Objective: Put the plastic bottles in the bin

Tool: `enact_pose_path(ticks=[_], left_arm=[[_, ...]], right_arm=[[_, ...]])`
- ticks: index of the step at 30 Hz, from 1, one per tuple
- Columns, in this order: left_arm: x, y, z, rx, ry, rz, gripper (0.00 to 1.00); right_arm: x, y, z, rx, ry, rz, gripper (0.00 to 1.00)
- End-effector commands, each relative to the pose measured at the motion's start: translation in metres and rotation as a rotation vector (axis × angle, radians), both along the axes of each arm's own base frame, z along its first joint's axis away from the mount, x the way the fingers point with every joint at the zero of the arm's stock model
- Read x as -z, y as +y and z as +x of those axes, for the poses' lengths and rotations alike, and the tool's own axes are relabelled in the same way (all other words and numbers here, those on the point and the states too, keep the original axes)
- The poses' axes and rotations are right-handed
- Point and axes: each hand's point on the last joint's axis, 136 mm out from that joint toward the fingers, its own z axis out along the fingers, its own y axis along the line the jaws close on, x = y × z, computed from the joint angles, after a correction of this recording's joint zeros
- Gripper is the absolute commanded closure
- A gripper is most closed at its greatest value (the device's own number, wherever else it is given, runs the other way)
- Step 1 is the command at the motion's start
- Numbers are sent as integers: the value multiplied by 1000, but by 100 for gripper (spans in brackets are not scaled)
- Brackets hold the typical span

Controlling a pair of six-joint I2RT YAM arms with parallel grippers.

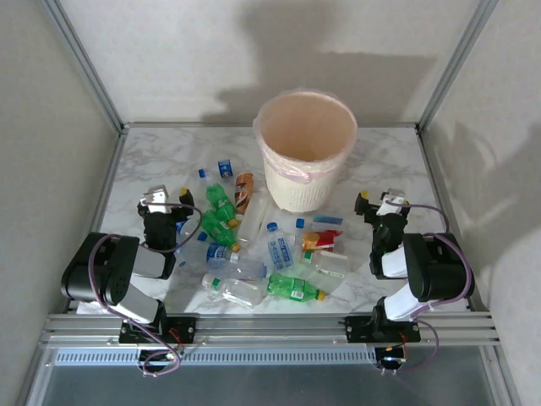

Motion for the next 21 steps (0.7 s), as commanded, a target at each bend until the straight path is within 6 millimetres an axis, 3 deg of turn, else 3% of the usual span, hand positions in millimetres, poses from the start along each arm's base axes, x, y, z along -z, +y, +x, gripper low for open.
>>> enact_pose_path(ticks=[1, 21], left_arm=[[-4, 0, 4, 11, -10, 7, 1], [-3, -1, 5, 19, -4, 4, 1]], right_arm=[[-6, 0, 4, -4, -18, -9, 1], [-6, 0, 4, -7, -19, -9, 1]])
